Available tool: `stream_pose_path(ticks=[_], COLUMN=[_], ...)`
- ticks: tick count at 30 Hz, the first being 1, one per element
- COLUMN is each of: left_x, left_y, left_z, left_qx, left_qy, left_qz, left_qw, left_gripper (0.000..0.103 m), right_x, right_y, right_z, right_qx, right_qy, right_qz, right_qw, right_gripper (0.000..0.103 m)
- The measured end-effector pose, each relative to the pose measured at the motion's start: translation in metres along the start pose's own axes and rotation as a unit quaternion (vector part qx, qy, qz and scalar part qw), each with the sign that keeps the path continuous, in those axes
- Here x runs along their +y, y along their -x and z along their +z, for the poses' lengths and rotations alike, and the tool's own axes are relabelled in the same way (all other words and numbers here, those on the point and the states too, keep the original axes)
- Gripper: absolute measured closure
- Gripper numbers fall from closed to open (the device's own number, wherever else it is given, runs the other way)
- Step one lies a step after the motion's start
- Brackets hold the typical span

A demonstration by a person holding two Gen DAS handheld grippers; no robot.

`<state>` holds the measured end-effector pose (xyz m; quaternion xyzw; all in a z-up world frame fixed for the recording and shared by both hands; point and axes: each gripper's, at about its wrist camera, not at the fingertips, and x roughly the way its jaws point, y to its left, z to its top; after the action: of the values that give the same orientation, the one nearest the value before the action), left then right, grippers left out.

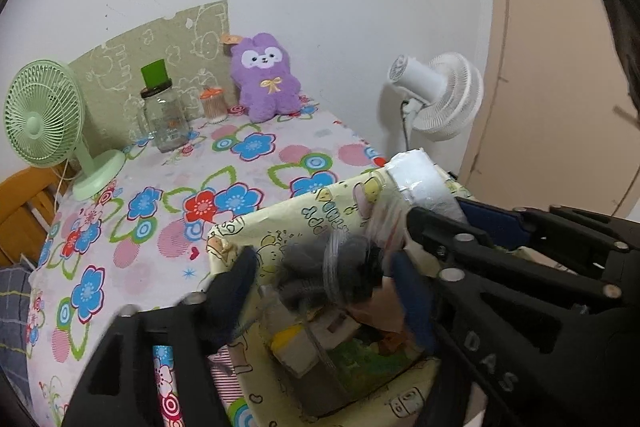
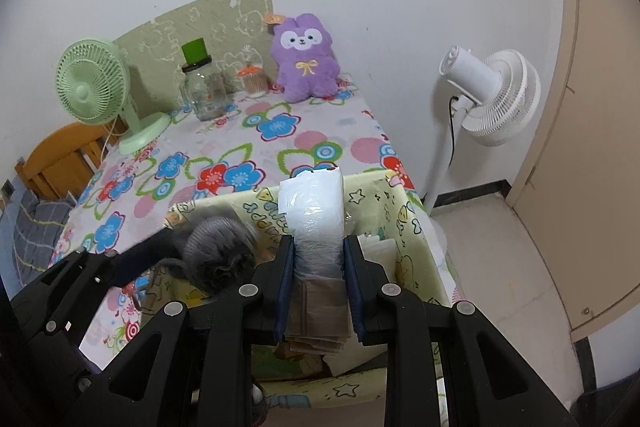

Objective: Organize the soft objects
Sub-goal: 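Open the right tool over the gift box while the left tool releases the grey pouch inside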

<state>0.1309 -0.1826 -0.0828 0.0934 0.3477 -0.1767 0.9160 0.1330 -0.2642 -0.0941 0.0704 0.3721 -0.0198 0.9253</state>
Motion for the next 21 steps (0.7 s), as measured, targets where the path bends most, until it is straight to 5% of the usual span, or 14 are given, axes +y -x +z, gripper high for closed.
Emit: stream_pose_path(ticks=[13, 18, 21], left_x=[0.007, 0.012, 0.016], left_y=[-0.004, 0.0, 0.006], left_z=[-0.002, -0.005, -0.006], left_qx=[0.008, 0.008, 0.002], left_qy=[-0.003, -0.002, 0.001], left_qz=[0.015, 0.015, 0.015], left_qw=[0.9999, 0.9999, 0.9999], left_gripper=[0.015, 0.011, 0.009], right_x=[0.004, 0.01, 0.013], right_y=[-0.012, -0.013, -0.013], right_z=[-0.001, -0.001, 0.0], right_qx=[0.013, 0.01, 0.018], right_qy=[-0.004, -0.003, -0.012], right_qz=[0.009, 0.024, 0.038], right_qw=[1.0, 1.0, 0.999], right_gripper=[0.073, 0.045, 0.039])
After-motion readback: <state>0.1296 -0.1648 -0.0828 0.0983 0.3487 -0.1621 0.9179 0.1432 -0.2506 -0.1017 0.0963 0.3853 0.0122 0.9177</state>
